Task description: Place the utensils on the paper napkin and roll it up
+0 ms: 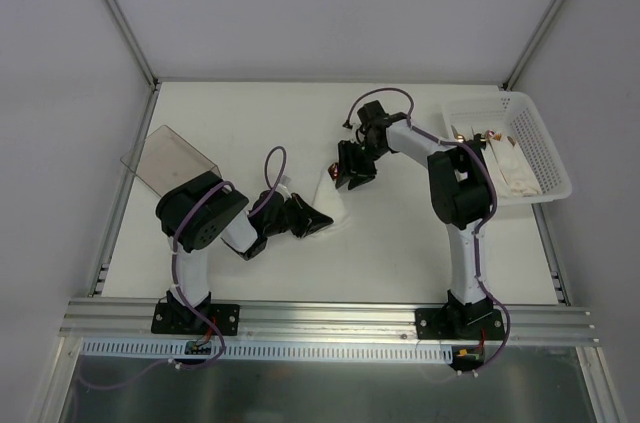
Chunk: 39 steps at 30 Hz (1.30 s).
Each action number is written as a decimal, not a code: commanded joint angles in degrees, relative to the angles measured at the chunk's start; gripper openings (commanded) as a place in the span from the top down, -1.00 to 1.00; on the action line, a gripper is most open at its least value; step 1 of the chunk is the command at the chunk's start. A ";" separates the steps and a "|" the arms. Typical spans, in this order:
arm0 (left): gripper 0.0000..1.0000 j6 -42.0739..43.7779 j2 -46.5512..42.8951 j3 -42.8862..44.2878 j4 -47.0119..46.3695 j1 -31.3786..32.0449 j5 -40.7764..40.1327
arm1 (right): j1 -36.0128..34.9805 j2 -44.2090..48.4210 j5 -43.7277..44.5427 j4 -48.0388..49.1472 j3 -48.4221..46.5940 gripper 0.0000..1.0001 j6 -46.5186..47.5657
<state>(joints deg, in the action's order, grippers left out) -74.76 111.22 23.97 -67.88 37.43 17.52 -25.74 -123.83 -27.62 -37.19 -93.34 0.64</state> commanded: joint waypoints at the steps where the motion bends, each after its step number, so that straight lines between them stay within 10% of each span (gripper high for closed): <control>1: 0.99 3.48 1.72 -2.43 13.03 0.19 -2.05 | -0.19 0.69 -3.23 2.82 0.79 0.01 -2.66; 20: 0.99 3.57 1.55 -2.17 13.38 0.19 -1.70 | -3.26 -0.53 1.23 4.76 4.48 0.03 -4.86; 39: 0.99 3.83 -0.56 -1.99 14.70 0.19 -1.79 | -4.94 -4.14 8.81 -0.78 0.18 0.99 -6.89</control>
<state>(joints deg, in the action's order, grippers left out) -74.06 109.91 24.29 -65.43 37.43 17.52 -30.33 -125.38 -23.81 -34.96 -92.60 -6.81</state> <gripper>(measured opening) 0.008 0.047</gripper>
